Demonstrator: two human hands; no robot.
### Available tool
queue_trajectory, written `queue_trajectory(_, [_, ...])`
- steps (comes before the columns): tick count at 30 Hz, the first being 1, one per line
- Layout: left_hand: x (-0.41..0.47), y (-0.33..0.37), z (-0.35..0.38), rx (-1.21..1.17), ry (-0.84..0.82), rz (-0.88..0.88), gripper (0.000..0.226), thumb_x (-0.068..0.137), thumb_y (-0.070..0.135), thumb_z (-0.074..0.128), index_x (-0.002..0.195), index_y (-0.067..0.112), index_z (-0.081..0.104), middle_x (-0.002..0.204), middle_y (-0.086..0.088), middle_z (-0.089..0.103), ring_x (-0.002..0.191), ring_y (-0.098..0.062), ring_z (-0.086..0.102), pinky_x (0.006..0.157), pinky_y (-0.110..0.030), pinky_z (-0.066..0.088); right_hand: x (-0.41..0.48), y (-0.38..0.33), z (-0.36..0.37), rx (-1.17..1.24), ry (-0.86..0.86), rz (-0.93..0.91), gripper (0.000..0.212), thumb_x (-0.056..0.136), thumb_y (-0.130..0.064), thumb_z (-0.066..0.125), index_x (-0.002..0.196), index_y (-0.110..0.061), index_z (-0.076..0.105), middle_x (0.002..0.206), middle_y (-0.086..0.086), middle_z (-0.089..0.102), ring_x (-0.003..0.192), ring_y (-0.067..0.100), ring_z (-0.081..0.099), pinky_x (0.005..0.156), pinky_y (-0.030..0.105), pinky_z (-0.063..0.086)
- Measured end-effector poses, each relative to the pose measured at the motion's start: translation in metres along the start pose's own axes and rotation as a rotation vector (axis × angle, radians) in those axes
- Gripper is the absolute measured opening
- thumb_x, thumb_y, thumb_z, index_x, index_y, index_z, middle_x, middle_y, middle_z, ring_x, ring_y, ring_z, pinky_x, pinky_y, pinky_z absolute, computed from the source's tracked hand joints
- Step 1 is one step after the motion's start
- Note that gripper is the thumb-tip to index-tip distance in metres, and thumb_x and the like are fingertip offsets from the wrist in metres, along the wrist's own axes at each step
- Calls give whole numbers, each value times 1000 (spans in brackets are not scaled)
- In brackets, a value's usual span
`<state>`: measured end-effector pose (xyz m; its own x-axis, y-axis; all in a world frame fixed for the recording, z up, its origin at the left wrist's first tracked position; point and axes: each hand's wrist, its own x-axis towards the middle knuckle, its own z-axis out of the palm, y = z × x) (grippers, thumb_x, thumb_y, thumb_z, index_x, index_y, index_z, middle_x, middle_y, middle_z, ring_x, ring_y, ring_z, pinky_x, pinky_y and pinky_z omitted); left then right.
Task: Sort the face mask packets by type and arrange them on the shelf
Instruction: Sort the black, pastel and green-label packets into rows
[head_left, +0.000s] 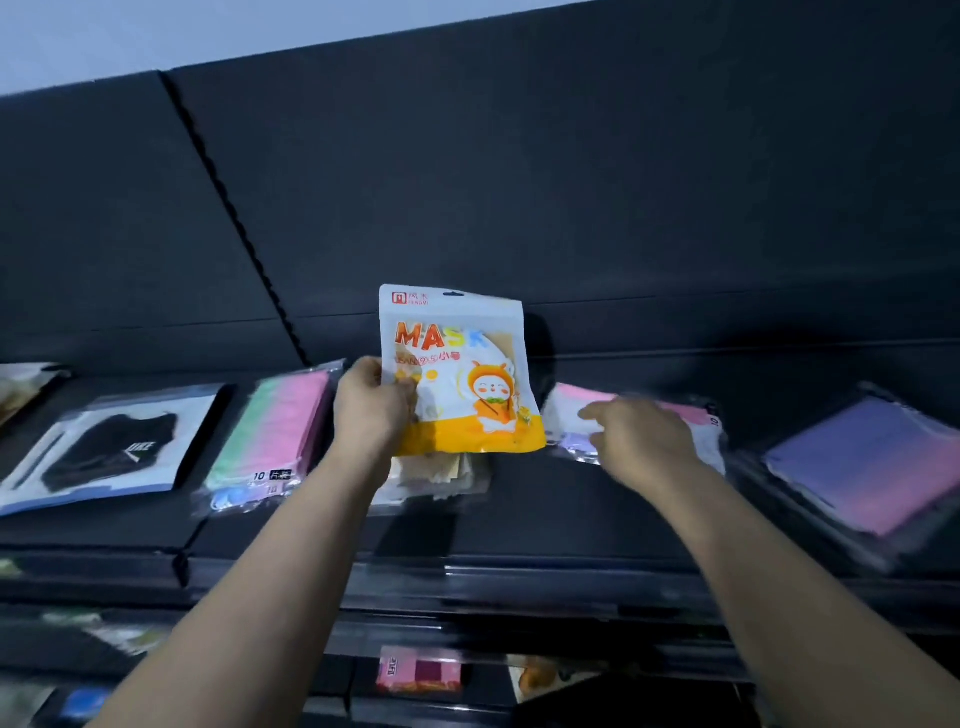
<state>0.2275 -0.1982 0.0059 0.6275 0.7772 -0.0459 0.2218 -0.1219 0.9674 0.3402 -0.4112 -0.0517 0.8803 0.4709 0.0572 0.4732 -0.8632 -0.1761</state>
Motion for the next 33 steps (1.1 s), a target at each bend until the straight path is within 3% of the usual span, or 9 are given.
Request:
queue_trajectory(6, [22, -7, -26, -33, -61, -15, 10, 93, 8, 55, 98, 14, 60, 98, -8, 71, 90, -31, 70, 81, -54, 58, -8, 2, -4, -50, -325, 103, 92, 71, -64, 66, 147, -34, 26, 156, 2, 24, 141, 27, 26, 110, 38, 27])
queue_trajectory(10, [30, -16, -35, -83, -115, -44, 10, 93, 8, 56, 94, 17, 60, 99, -10, 72, 90, -34, 71, 81, -56, 57, -16, -17, 2, -239, -77, 114, 34, 91, -33, 50, 123, -21, 53, 128, 7, 59, 114, 28, 56, 88, 32, 45])
queue_trajectory(12, [31, -19, -42, -82, -156, -28, 9, 93, 8, 56, 95, 16, 60, 100, -10, 72, 91, -33, 70, 82, -53, 58, -25, -28, 2, -244, 70, 177, 25, 95, -21, 41, 115, -14, 54, 114, 11, 65, 101, 31, 62, 75, 35, 46])
queue_trajectory(15, [37, -20, -52, -117, -177, 23, 8, 94, 7, 55, 98, 13, 59, 99, -11, 71, 84, -28, 68, 78, -46, 57, -37, -37, -10, 171, 428, 323, 22, 98, -23, 38, 109, -8, 49, 91, 12, 62, 79, 32, 58, 63, 36, 36])
queue_trajectory(17, [38, -20, -59, -172, -161, 32, 10, 93, 3, 54, 97, 11, 58, 97, -14, 69, 82, -29, 64, 77, -45, 55, -42, -50, -22, 702, 570, 393, 16, 95, -22, 43, 106, -14, 51, 92, 5, 58, 82, 29, 56, 69, 35, 41])
queue_trajectory(20, [38, -22, -69, -232, -148, 17, 15, 93, 3, 55, 86, 16, 58, 92, -12, 67, 84, -28, 62, 76, -43, 52, -45, -70, -37, 1605, 502, 478, 12, 93, -16, 48, 93, -17, 59, 83, 2, 71, 79, 24, 69, 62, 29, 55])
queue_trajectory(22, [38, -24, -77, -254, -146, -7, 17, 93, 4, 56, 83, 18, 58, 94, -13, 68, 84, -29, 62, 78, -45, 52, -50, -82, -38, 1820, 326, 546, 15, 94, -19, 53, 95, -11, 65, 77, 4, 75, 70, 20, 72, 57, 31, 57])
queue_trajectory(26, [40, -24, -92, -252, -101, -15, 13, 93, 4, 56, 89, 16, 59, 101, -16, 70, 89, -33, 66, 84, -52, 54, -42, -97, -26, 1688, 141, 396, 26, 91, -9, 59, 116, -4, 58, 102, 15, 72, 83, 27, 70, 72, 41, 60])
queue_trajectory(33, [39, -30, -139, -233, 97, -45, 11, 95, 8, 54, 101, 15, 60, 103, -10, 70, 90, -32, 69, 73, -49, 59, -12, -148, -32, 1255, 163, 110, 27, 86, -12, 55, 105, -30, 58, 105, 0, 71, 90, 19, 68, 80, 42, 56])
